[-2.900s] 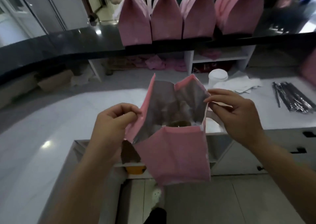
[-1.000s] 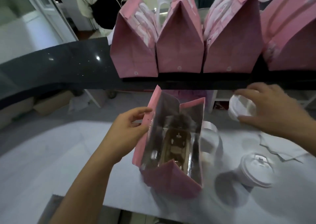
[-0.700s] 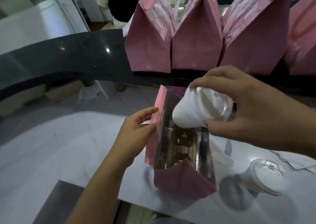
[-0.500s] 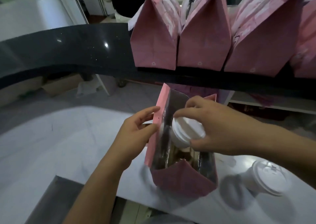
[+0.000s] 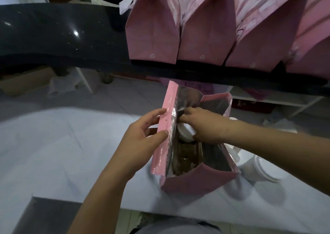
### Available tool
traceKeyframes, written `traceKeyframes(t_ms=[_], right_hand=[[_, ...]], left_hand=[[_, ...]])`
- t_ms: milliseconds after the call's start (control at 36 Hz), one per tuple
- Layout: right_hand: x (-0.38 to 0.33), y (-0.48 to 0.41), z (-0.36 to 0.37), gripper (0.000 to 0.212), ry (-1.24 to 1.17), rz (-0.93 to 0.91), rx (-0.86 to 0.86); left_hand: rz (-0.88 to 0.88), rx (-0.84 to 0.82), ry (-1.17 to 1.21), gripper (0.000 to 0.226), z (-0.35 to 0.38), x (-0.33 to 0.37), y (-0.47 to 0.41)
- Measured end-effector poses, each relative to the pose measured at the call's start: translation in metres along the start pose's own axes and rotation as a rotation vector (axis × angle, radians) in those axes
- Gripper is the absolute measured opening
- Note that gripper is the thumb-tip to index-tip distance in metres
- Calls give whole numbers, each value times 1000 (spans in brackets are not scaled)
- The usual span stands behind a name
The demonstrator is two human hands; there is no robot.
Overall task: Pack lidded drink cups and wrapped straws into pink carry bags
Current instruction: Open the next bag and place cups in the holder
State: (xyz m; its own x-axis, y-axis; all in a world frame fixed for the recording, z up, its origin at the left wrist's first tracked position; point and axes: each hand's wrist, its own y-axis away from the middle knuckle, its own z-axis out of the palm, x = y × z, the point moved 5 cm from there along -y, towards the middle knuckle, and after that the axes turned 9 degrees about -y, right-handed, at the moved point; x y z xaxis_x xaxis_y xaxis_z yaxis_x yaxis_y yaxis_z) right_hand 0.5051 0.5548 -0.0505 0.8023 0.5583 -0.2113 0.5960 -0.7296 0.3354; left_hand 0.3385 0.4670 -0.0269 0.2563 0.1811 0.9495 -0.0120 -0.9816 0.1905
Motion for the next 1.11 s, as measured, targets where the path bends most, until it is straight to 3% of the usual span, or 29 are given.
traceKeyframes(t_ms=[583, 917, 1000, 1111], right_hand=[[14, -22, 29, 68, -65, 74, -85], [13, -17, 26, 75, 44, 25, -101], [8, -2, 11, 74, 38, 20, -58], [2, 41, -29, 55, -136, 54, 115]], left_hand=[[16, -117, 13, 49, -2, -8, -6], [2, -71, -27, 46, 0, -6, 9], [11, -56, -21, 43, 1, -5, 14], [6, -52, -7, 41, 6, 3, 18]])
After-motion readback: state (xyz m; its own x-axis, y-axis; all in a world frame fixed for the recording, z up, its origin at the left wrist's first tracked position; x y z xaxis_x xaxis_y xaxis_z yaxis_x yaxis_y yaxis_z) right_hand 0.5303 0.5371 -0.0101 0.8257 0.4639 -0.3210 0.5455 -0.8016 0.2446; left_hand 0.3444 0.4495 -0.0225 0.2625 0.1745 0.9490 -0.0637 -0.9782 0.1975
